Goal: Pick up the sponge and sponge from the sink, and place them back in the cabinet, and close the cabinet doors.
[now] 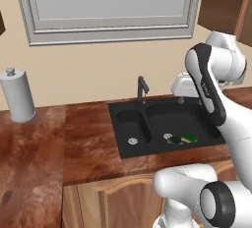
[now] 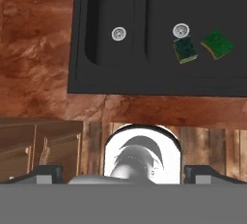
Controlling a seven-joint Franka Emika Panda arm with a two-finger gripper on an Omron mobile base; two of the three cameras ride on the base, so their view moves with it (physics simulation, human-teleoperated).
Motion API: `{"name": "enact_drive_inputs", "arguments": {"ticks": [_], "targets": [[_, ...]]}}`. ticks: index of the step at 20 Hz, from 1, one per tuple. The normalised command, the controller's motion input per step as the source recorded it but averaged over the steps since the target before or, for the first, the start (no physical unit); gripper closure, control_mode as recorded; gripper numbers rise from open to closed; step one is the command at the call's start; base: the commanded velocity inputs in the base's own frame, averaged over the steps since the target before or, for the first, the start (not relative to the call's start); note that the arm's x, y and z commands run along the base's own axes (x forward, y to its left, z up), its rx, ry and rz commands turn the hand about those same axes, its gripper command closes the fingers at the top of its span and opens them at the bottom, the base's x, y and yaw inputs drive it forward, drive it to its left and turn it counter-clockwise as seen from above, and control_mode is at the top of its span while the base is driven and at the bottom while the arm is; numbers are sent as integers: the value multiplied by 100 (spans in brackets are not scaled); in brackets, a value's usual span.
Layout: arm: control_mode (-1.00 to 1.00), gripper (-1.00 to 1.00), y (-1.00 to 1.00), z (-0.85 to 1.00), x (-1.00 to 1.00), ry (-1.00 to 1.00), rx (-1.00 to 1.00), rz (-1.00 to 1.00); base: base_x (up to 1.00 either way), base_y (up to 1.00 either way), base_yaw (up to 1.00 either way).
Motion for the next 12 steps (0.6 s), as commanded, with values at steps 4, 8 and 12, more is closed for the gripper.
{"name": "enact_drive_inputs", "arguments": {"ticks": [4, 8, 12], "targets": [[-100, -100, -34, -3, -14, 3, 0, 0, 0, 0, 0], [-100, -100, -26, -8, -20, -1, -1, 0, 0, 0, 0], [-100, -100, -25, -16, -21, -6, -1, 1, 0, 0, 0]]}}
